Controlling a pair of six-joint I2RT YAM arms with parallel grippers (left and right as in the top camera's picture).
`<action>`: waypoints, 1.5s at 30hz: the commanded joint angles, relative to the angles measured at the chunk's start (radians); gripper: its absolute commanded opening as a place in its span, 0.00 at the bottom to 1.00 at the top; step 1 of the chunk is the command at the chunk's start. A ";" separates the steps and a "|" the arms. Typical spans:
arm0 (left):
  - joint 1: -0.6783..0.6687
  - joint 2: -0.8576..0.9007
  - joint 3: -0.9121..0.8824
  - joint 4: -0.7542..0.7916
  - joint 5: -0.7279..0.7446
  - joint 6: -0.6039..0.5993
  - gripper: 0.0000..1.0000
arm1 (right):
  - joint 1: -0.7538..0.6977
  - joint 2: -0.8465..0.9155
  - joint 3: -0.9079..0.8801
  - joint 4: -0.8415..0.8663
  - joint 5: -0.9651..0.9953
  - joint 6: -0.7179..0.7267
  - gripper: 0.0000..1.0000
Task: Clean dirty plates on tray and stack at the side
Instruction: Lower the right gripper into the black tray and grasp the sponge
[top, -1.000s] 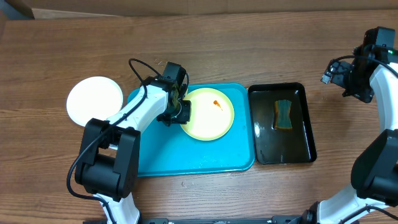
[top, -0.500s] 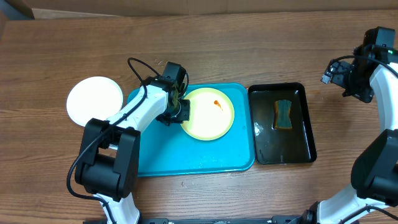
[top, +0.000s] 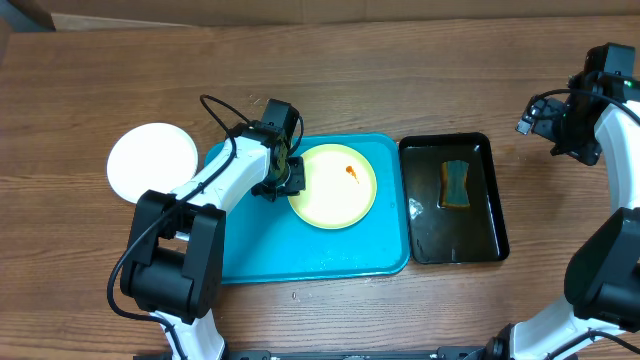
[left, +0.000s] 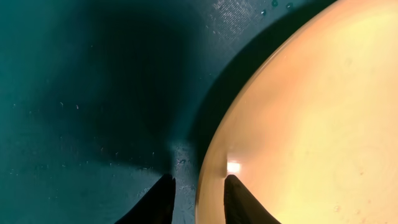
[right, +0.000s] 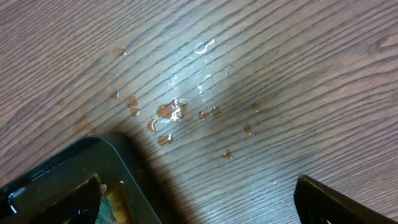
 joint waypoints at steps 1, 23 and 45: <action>-0.001 -0.030 -0.005 0.018 -0.012 -0.013 0.28 | 0.003 -0.002 0.015 0.005 0.003 0.003 1.00; -0.001 -0.028 -0.050 0.100 -0.025 -0.014 0.06 | 0.003 -0.002 0.016 -0.009 -0.125 0.003 1.00; -0.001 -0.028 -0.050 0.106 -0.025 -0.013 0.04 | 0.311 -0.001 0.004 -0.288 -0.002 0.049 0.68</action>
